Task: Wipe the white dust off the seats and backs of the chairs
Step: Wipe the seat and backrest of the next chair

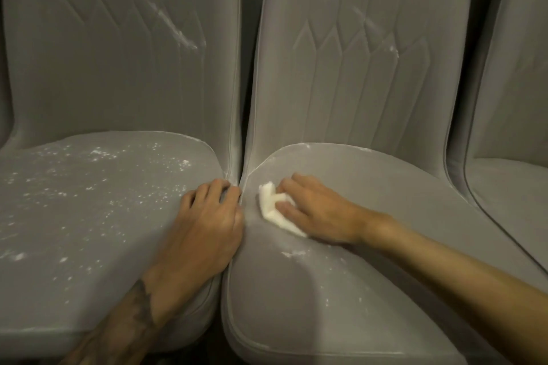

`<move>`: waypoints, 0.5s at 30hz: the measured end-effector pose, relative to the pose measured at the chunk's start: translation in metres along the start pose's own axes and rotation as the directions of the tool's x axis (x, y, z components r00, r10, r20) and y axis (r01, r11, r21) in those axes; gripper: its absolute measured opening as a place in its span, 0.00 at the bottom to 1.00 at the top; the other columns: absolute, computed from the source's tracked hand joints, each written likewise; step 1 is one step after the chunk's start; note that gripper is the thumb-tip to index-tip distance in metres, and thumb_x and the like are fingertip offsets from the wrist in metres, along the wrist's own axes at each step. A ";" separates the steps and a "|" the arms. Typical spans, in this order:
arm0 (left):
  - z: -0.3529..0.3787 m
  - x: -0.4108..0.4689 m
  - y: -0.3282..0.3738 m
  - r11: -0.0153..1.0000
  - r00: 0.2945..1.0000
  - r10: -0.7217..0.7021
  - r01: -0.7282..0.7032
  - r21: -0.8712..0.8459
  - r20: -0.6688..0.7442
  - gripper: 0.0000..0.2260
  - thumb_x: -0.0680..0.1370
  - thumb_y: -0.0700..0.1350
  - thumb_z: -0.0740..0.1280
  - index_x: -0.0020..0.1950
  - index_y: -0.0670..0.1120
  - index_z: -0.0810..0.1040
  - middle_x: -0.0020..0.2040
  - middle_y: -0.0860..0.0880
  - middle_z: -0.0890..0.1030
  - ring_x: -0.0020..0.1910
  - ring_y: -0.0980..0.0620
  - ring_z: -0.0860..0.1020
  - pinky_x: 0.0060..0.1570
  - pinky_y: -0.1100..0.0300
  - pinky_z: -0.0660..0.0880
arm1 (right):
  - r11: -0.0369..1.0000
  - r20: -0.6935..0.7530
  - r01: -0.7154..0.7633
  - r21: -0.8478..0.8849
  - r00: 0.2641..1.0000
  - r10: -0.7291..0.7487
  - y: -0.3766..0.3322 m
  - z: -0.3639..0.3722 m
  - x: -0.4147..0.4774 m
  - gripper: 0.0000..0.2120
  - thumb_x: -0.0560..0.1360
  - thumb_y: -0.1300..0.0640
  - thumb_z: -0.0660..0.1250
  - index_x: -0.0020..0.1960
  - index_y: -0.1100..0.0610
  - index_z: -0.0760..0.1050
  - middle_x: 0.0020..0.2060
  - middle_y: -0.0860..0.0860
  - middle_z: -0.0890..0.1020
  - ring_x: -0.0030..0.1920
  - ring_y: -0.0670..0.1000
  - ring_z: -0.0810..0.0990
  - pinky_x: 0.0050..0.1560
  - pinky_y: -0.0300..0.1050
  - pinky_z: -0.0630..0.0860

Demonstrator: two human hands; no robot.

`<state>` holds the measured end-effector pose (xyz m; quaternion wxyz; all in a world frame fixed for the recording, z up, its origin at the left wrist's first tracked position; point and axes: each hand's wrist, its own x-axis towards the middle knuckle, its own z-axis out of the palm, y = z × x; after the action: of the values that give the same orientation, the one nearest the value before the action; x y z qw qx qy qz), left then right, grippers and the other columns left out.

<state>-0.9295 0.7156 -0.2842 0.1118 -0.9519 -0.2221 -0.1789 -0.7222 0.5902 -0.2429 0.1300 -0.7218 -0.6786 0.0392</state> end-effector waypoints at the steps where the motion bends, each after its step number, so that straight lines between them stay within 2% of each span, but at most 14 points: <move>1: 0.000 0.000 0.000 1.000 1.000 0.020 -0.021 0.018 0.008 0.21 0.86 0.46 0.44 0.64 0.46 0.76 0.66 0.44 0.74 0.64 0.42 0.72 0.60 0.47 0.68 | 0.993 0.000 -0.114 -0.017 0.993 0.114 0.008 -0.007 0.004 0.13 0.84 0.47 0.56 0.61 0.54 0.69 0.55 0.54 0.73 0.54 0.56 0.71 0.59 0.51 0.67; 3: -0.001 -0.001 0.002 0.998 0.999 0.049 -0.049 0.045 0.012 0.19 0.85 0.43 0.47 0.60 0.43 0.77 0.65 0.42 0.75 0.64 0.40 0.72 0.59 0.45 0.70 | 0.957 -0.037 -0.286 -0.037 0.958 0.285 0.014 -0.011 0.013 0.14 0.84 0.49 0.56 0.63 0.57 0.69 0.57 0.58 0.73 0.57 0.60 0.72 0.61 0.54 0.68; 4: -0.001 -0.001 0.003 0.997 0.998 0.054 -0.055 0.056 0.010 0.18 0.85 0.42 0.48 0.59 0.43 0.78 0.64 0.41 0.76 0.63 0.39 0.73 0.58 0.44 0.70 | 0.952 -0.055 -0.304 -0.043 0.952 0.302 0.009 -0.008 0.014 0.14 0.84 0.49 0.56 0.64 0.58 0.68 0.58 0.58 0.73 0.57 0.60 0.72 0.61 0.54 0.68; 6: -0.002 -0.001 0.003 0.996 0.998 0.057 -0.057 0.074 0.004 0.16 0.85 0.41 0.50 0.58 0.42 0.78 0.62 0.41 0.76 0.61 0.39 0.74 0.55 0.43 0.70 | 0.981 -0.102 -0.194 -0.024 0.976 0.191 -0.011 0.007 0.007 0.14 0.84 0.48 0.56 0.64 0.56 0.68 0.57 0.57 0.73 0.55 0.59 0.71 0.60 0.53 0.67; 8: -0.004 0.000 0.003 0.999 0.999 0.038 -0.037 0.030 -0.023 0.14 0.84 0.44 0.55 0.59 0.43 0.79 0.60 0.42 0.77 0.58 0.39 0.75 0.54 0.44 0.71 | 1.000 -0.150 0.023 0.005 0.989 -0.022 -0.031 0.019 -0.012 0.12 0.83 0.46 0.56 0.60 0.53 0.68 0.52 0.53 0.73 0.50 0.54 0.70 0.55 0.48 0.66; 10: -0.005 0.000 0.002 0.999 1.000 0.000 -0.001 -0.033 -0.024 0.15 0.85 0.47 0.54 0.62 0.44 0.78 0.62 0.43 0.76 0.59 0.41 0.75 0.56 0.46 0.71 | 0.994 -0.099 0.109 0.018 0.989 -0.107 -0.031 0.015 -0.020 0.11 0.83 0.44 0.55 0.56 0.50 0.67 0.48 0.49 0.71 0.47 0.51 0.69 0.51 0.45 0.64; 12: -0.004 0.000 0.003 0.999 1.000 0.027 -0.027 0.030 0.010 0.18 0.86 0.44 0.49 0.64 0.43 0.76 0.66 0.42 0.75 0.63 0.40 0.73 0.59 0.44 0.69 | 1.000 -0.067 0.024 -0.012 0.997 -0.025 -0.014 0.006 -0.008 0.11 0.84 0.45 0.56 0.58 0.52 0.68 0.51 0.51 0.72 0.51 0.53 0.71 0.55 0.48 0.66; 15: -0.005 0.000 0.005 0.994 0.998 0.069 -0.070 0.082 0.014 0.15 0.85 0.39 0.52 0.58 0.40 0.78 0.65 0.39 0.76 0.63 0.37 0.73 0.57 0.41 0.70 | 0.958 -0.073 -0.284 -0.034 0.957 0.281 0.005 -0.005 0.022 0.15 0.84 0.49 0.56 0.64 0.58 0.68 0.58 0.59 0.73 0.58 0.61 0.72 0.60 0.53 0.68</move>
<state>-0.9285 0.7099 -0.2807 0.1561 -0.9546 -0.1967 -0.1603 -0.7149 0.6113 -0.2364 0.1299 -0.8150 -0.5644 0.0182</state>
